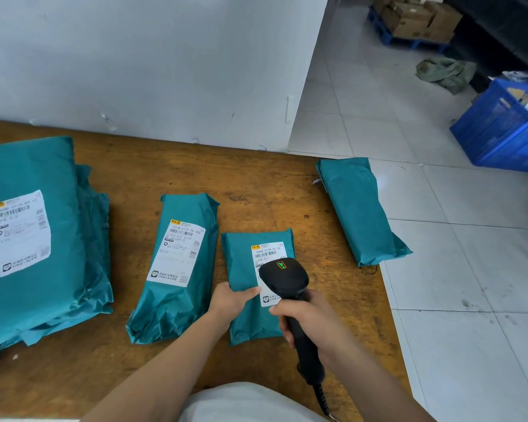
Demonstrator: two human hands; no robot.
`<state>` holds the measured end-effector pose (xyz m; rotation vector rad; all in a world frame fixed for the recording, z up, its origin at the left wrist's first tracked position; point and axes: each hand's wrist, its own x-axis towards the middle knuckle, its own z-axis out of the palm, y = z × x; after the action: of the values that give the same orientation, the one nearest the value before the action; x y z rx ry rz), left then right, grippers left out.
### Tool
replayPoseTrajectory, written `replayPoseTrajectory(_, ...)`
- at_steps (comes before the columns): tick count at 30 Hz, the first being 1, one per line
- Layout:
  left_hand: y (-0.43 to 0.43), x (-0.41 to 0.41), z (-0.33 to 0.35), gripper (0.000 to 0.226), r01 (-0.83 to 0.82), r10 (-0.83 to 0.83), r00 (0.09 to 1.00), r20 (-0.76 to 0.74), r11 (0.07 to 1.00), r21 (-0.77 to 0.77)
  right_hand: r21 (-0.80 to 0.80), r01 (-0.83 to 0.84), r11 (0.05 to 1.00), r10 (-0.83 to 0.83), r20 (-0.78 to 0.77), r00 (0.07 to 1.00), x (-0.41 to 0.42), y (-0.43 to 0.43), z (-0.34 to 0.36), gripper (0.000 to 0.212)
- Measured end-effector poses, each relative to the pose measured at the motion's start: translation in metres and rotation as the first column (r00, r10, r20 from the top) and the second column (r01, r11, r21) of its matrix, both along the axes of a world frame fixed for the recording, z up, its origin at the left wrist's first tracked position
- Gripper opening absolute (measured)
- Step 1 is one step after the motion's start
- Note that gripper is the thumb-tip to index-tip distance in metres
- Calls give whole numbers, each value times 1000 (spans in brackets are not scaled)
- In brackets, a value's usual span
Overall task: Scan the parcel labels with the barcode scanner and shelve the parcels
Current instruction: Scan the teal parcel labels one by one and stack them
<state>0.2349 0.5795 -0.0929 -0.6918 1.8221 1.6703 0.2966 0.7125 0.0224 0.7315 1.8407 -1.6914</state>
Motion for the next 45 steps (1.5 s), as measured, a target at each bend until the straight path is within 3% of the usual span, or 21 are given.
replayPoseTrajectory(6, -1, 1, -1, 25, 17, -17, 999, -38, 1000, -7, -4, 16, 1000, -16, 15, 1000, 1, -1, 1, 12)
replayPoseTrajectory(9, 2, -3, 7, 19, 67, -76, 986, -147, 995, -70, -15, 95, 995, -95, 1, 995, 1, 0, 0, 13)
replayPoseTrajectory(14, -19, -12, 59, 21, 192, -184, 942, -279, 981, 2, -29, 242, 970, -243, -43, 969, -1, 1, -1, 14)
replayPoseTrajectory(20, -106, -43, 111, 32, -3, -16, 919, -395, 999, -48, -26, 239, 971, -240, -48, 970, 1, -4, -1, 11)
replayPoseTrajectory(23, -136, -62, 105, 30, -35, -29, 938, -346, 983, -178, -27, 224, 974, -224, -36, 974, 2, -9, 0, 11)
replayPoseTrajectory(27, -143, -70, 76, 68, 64, -236, 947, -217, 803, -592, -16, 192, 981, -193, -28, 981, 4, -14, 1, 11)
replayPoseTrajectory(29, -138, -69, 72, 85, -32, -179, 950, -256, 760, -649, -6, 194, 981, -194, -29, 981, 4, -13, 3, 12)
replayPoseTrajectory(31, -128, -67, 75, 85, -151, -164, 926, -341, 666, -731, -1, 214, 977, -214, -26, 976, 6, -10, 3, 12)
replayPoseTrajectory(33, -113, -67, 81, 78, -239, -256, 857, -447, 571, -786, 3, 241, 970, -241, -25, 970, 8, -6, 3, 11)
replayPoseTrajectory(36, -70, -66, 84, 70, -301, -497, 679, -540, 482, -823, 9, 278, 961, -278, -11, 961, 12, 1, 5, 11)
replayPoseTrajectory(38, -31, -68, 88, 73, -304, -703, 549, -453, 337, -891, 11, 313, 950, -313, -1, 950, 15, 9, 9, 12)
replayPoseTrajectory(39, -11, -68, 89, 77, -246, -789, 515, -335, 238, -940, 12, 333, 943, -333, -4, 943, 17, 14, 11, 12)
replayPoseTrajectory(41, 22, -72, 84, 81, -34, -841, 530, -107, 105, -994, 23, 381, 924, -381, -19, 925, 23, 27, 12, 13)
replayPoseTrajectory(43, 33, -79, 69, 83, 163, -788, 614, 46, 70, -984, 37, 432, 901, -431, -29, 902, 32, 42, 12, 16)
replayPoseTrajectory(45, 29, -83, 54, 98, 216, -741, 671, 37, 148, -965, 32, 474, 880, -473, -28, 881, 40, 55, 10, 16)
